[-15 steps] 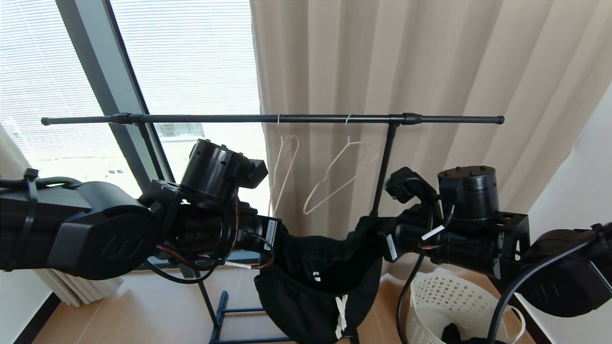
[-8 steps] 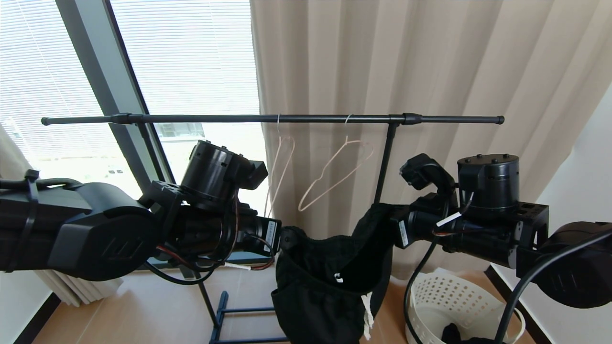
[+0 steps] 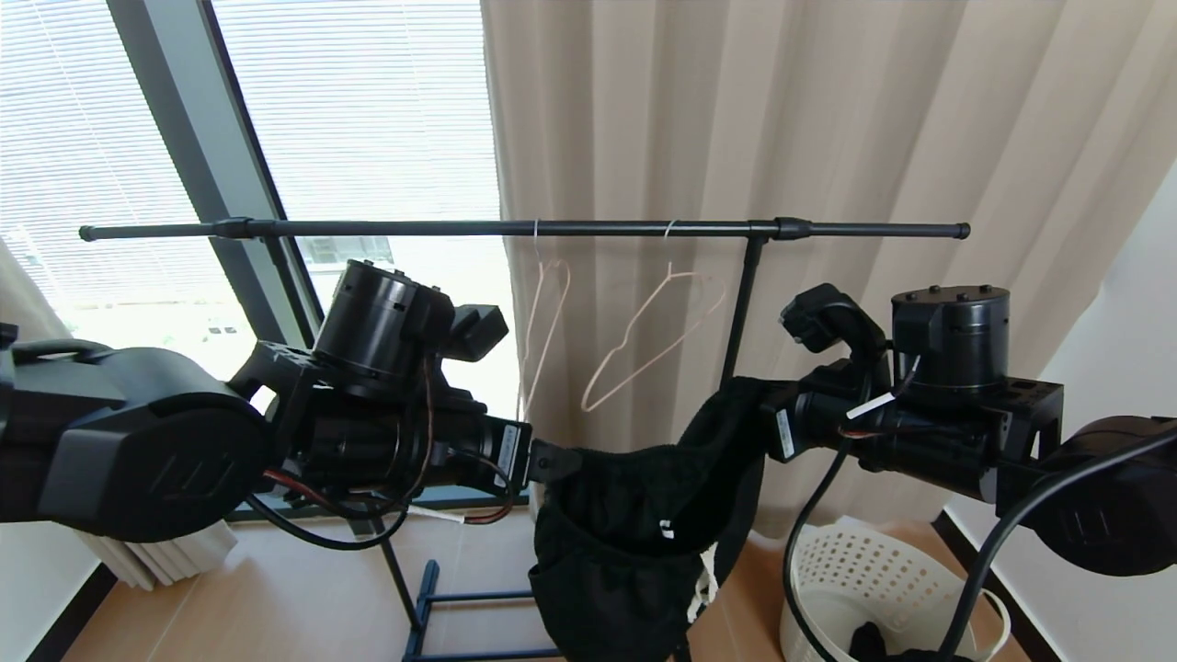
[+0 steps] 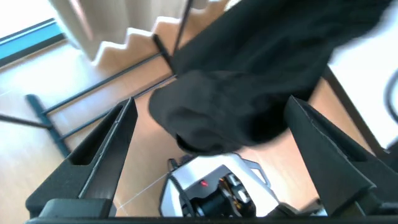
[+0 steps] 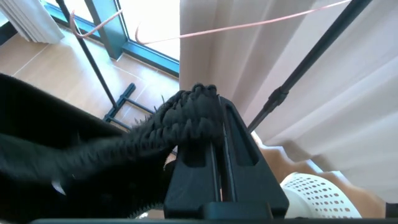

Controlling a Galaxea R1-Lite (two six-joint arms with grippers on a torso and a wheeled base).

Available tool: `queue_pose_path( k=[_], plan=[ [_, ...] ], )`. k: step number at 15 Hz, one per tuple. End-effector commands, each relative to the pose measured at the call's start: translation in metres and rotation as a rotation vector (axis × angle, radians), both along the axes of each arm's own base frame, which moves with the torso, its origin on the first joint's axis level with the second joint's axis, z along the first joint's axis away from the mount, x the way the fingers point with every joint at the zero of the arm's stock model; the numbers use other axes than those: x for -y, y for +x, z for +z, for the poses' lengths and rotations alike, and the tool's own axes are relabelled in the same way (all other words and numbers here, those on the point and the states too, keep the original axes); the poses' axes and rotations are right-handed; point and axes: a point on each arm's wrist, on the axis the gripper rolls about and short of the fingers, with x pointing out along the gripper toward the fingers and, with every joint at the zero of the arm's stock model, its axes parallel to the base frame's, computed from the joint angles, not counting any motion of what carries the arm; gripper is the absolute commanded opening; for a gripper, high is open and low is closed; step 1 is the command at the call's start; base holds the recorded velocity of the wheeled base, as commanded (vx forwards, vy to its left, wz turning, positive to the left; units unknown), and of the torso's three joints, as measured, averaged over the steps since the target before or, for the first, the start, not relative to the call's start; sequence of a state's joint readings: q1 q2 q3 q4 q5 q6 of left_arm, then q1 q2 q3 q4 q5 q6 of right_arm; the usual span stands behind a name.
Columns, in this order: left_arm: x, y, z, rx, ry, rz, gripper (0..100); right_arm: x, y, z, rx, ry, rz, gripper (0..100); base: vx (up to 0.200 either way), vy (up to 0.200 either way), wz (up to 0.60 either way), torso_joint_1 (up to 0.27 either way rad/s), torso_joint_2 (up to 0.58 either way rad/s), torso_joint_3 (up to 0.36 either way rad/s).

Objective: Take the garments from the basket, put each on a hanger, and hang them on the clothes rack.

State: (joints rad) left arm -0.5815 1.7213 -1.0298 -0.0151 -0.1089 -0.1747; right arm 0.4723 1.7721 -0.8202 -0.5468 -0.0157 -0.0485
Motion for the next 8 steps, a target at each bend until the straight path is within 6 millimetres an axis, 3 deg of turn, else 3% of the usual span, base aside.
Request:
queue_pose_path(
  k=[1, 4, 8],
  plan=[
    [-0.013, -0.004, 0.011, 0.009, -0.049, -0.018, 100, 0.000, 0.001, -0.001, 0.001, -0.004, -0.006, 0, 0.000, 0.000, 0.00, 0.000, 0.00, 0.000],
    [-0.024, -0.002, 0.015, -0.003, -0.096, -0.060, 100, 0.004, 0.003, 0.000, 0.003, -0.005, -0.022, 0, 0.000, 0.000, 0.00, 0.000, 0.00, 0.000],
    [-0.022, 0.005, 0.018, 0.024, -0.099, -0.043, 100, 0.008, 0.002, 0.004, 0.033, -0.034, -0.048, 0, 0.000, 0.000, 0.00, 0.000, 0.00, 0.000]
  ],
)
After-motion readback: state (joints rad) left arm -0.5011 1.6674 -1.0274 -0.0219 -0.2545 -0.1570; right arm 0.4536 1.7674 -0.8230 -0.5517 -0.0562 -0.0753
